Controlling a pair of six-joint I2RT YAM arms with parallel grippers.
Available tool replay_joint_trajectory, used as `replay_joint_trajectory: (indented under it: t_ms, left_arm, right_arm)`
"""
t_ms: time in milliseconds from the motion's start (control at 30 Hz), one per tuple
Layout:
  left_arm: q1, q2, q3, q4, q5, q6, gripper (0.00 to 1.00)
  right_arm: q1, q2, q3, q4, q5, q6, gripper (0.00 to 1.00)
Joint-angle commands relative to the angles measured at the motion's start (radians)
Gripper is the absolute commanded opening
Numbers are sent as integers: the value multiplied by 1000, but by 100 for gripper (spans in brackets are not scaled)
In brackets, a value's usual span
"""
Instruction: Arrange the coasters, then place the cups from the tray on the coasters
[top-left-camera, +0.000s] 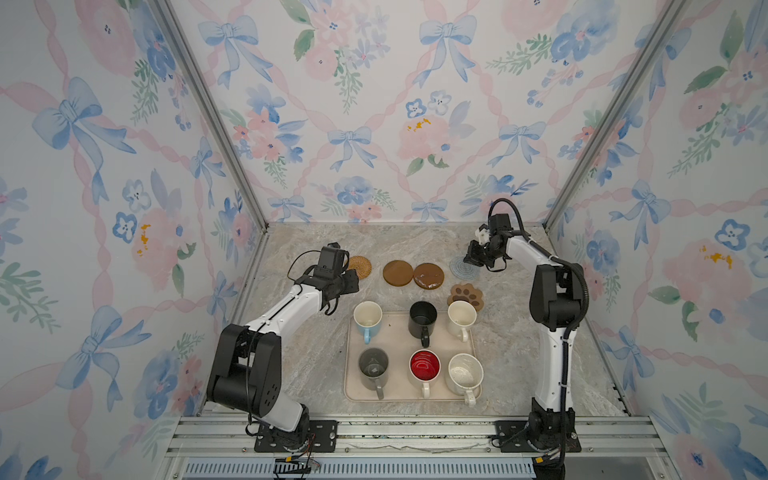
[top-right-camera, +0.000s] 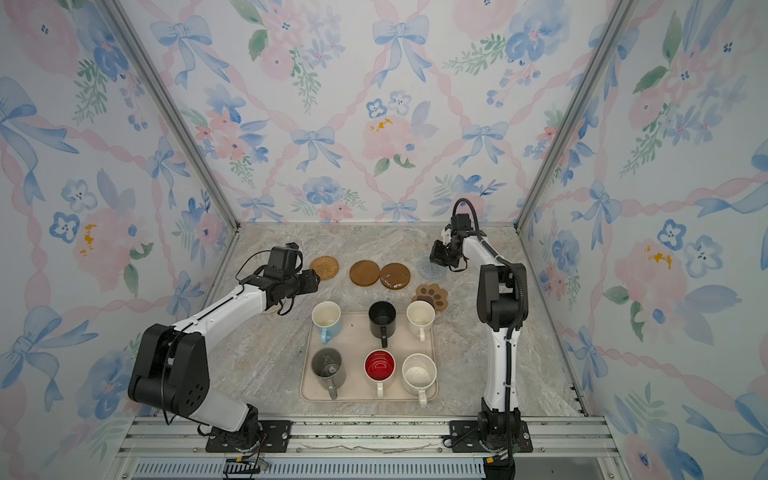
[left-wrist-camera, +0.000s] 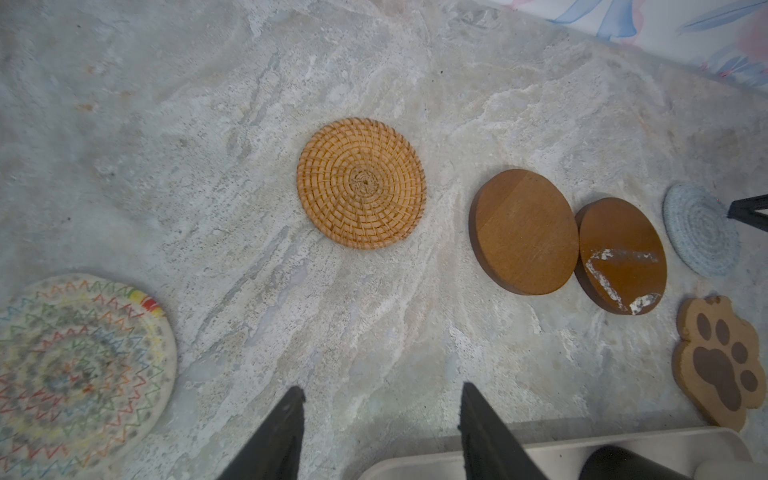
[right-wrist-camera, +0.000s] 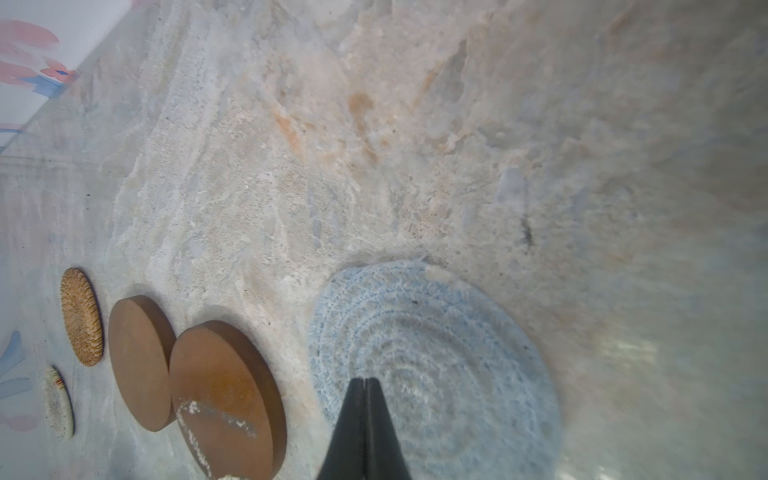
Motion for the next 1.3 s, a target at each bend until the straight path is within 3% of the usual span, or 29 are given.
replay_joint_trajectory:
  t_ms: [0,233,433,767,1100,1267]
  left_arm:
    - [-7,-16,7,-14,-13,-10,57]
    - [-17,-2,16,-11,-4,-11,57]
    - [-37,53,64,-11,35,-2,52]
    - [-84,231,210,-10,148,75,34]
    - [-106,375,326,-12,267,109,0]
    - [-117,413,342,-13,295,111,0]
  right_arm:
    - [37,-63,11,-57,-50,-46,0]
    - [154,-36,-4,-205,-34,-174,0]
    - [188,-37,-50,-212,-62,-189,0]
    - [206,-34,-61,-295,-88,-263,0]
    - [218,13,-22,-351,-144,-300,0]
    - [222,24,-18,-367,-147,-315,0]
